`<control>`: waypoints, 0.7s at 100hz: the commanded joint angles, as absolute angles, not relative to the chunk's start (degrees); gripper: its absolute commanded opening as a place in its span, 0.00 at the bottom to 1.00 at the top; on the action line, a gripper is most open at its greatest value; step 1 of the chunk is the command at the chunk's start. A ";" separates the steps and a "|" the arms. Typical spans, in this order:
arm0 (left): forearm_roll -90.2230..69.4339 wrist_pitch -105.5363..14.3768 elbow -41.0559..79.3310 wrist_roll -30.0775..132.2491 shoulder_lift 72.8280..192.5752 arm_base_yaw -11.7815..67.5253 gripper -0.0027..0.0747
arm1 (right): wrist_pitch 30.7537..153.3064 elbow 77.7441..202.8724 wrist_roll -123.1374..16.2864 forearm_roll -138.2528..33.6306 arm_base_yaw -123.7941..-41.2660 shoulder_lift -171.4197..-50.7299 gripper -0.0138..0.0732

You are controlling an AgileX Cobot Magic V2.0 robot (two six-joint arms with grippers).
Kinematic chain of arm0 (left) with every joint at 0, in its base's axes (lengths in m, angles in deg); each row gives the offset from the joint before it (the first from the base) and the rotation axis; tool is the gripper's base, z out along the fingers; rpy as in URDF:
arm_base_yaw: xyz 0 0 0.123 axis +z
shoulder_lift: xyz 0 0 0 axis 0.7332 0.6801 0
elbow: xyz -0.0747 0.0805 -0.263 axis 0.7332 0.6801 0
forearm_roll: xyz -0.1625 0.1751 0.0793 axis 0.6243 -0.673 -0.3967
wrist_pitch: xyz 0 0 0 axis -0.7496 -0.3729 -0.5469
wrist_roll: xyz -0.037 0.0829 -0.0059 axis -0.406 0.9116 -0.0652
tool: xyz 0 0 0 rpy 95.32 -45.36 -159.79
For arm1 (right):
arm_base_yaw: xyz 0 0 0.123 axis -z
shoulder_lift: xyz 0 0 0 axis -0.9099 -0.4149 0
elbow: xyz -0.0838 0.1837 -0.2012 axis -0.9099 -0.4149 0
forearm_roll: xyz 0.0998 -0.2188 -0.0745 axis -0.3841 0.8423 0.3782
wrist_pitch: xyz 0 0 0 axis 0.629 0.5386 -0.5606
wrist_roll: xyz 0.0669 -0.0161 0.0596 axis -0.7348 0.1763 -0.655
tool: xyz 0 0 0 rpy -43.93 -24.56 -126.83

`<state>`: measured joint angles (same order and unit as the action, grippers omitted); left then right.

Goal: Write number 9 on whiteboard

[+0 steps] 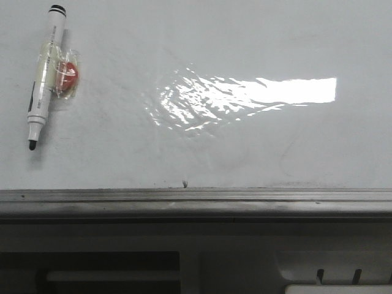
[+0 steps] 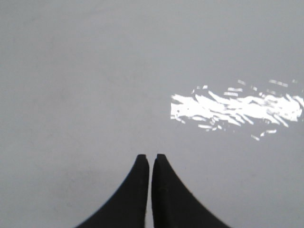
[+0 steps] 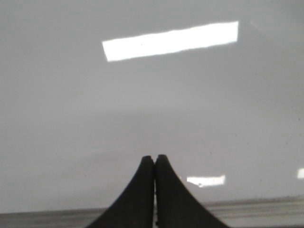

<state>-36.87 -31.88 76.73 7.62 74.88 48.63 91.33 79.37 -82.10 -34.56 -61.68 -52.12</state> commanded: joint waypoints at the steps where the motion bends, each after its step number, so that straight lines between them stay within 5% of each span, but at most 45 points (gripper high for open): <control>1: -36.95 -24.58 79.12 7.33 73.28 48.68 0.01 | 81.60 77.82 -81.68 -35.42 -61.28 -51.23 0.08; 55: -36.57 -17.86 78.91 7.23 73.28 48.68 0.01 | 39.23 77.82 -81.78 -35.55 -61.28 -51.23 0.08; 70: -36.57 -19.02 76.56 7.23 73.38 48.68 0.01 | 44.70 78.99 -85.32 -35.65 -61.28 -51.23 0.08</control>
